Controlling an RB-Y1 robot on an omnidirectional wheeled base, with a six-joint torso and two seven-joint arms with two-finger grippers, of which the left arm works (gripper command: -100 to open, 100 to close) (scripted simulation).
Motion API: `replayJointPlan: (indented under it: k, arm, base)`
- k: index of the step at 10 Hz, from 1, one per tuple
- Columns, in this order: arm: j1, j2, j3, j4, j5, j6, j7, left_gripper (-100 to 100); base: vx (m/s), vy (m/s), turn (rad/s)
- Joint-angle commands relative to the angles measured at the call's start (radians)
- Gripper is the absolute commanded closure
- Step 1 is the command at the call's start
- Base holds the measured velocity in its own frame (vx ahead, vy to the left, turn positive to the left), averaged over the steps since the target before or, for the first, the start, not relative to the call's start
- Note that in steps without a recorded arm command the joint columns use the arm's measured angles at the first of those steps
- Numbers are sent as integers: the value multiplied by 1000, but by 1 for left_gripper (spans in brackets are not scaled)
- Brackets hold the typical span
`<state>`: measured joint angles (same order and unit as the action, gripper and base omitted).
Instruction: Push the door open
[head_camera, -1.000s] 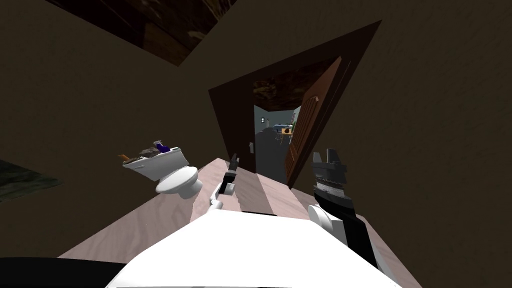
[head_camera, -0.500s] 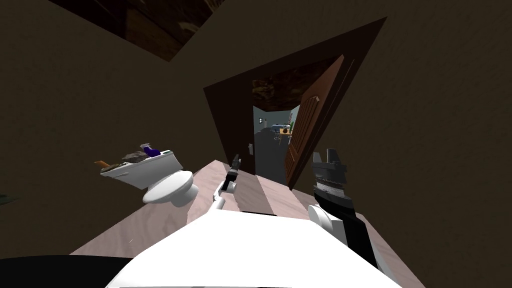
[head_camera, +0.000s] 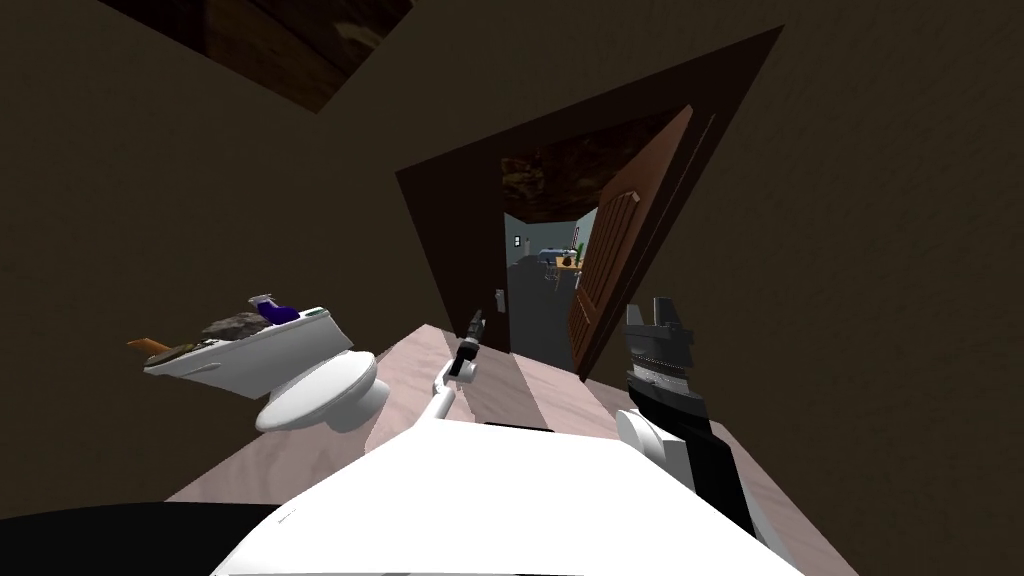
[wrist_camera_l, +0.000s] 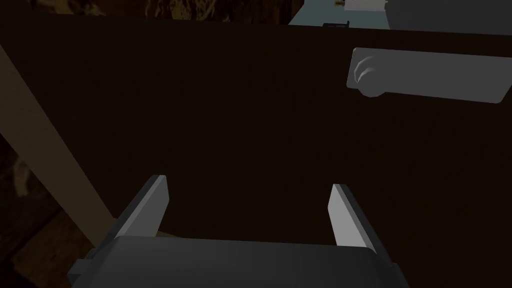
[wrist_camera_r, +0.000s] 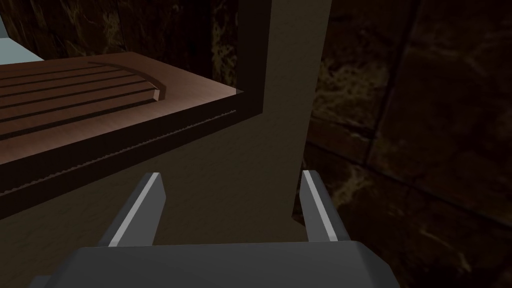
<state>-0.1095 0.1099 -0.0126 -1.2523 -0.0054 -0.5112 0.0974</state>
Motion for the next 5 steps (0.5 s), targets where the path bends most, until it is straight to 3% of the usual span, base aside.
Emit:
replayJointPlan:
  k: [1, 5]
  arm:
    - [-28, 5, -1, 40, 4, 11, 5, -100]
    - [-89, 8, -6, 143, 9, 23, 11, -100]
  base:
    - [67, 97, -76]
    - [74, 72, -76]
